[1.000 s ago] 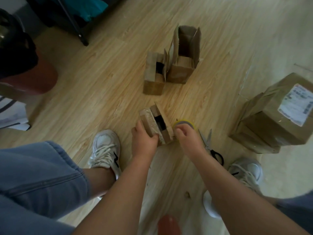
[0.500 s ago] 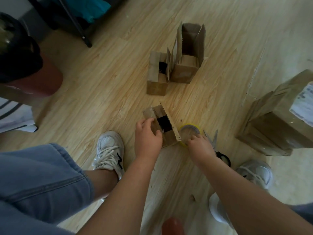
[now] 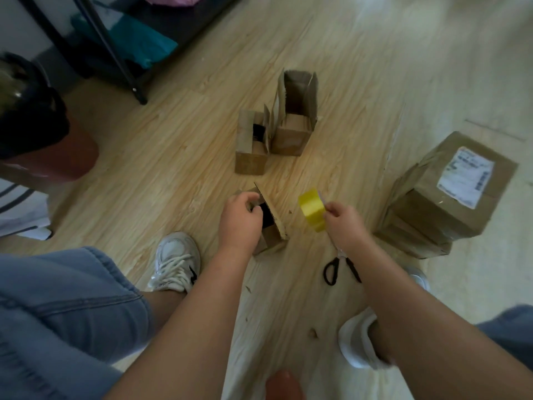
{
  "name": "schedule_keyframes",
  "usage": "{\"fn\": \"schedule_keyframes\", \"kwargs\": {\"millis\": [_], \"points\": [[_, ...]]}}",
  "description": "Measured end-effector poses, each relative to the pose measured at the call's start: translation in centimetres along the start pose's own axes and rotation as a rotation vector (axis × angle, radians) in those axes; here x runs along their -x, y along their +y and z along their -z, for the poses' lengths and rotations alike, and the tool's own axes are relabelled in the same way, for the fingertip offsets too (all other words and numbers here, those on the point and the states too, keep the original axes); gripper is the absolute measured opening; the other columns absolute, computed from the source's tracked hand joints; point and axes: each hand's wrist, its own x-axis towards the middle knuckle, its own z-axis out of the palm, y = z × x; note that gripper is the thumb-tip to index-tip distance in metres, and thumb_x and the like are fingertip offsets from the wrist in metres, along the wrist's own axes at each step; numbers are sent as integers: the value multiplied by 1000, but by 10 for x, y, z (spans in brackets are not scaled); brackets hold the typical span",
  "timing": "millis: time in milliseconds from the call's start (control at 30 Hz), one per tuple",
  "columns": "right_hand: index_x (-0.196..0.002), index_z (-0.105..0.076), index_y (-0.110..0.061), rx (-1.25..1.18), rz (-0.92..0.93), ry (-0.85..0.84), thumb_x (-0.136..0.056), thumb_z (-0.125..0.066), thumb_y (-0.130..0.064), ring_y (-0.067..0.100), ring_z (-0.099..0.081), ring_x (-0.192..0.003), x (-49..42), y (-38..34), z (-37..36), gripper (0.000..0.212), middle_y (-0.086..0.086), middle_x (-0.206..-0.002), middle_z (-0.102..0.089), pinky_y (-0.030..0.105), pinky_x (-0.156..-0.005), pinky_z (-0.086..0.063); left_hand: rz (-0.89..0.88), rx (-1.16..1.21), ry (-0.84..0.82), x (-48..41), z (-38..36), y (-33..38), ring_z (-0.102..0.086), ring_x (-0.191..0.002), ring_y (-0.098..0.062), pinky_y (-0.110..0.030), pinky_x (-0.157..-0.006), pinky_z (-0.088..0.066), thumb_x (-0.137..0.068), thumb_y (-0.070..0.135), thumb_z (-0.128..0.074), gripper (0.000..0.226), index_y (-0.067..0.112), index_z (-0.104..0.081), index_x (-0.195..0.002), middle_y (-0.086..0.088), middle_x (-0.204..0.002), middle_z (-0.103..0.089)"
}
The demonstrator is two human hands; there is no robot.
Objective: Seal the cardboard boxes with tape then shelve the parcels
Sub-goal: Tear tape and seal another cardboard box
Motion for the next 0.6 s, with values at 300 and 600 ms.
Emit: {"fn": "schedule_keyframes", "kwargs": {"millis": [300, 600], "points": [[-110, -65, -6, -441, 196, -88, -98, -53, 4, -12, -61, -66, 61, -41, 42, 20, -5, -88, -65, -1, -62, -42, -98, 219, -139, 28, 21, 47, -55, -108, -8, -27, -86, -48, -84, 33, -76, 46, 30, -62, -128, 8, -112, -60], [-112, -69, -4, -410, 278, -281, -96, -56, 4, 3, -68, -95, 75, -32, 50, 22, 5, -105, -74, 15, -88, -48, -96, 311, -261, 37, 27, 55, -64, -103, -10, -19, -78, -52, -74, 21, -85, 63, 21, -59, -131, -3, -118, -65]]}}
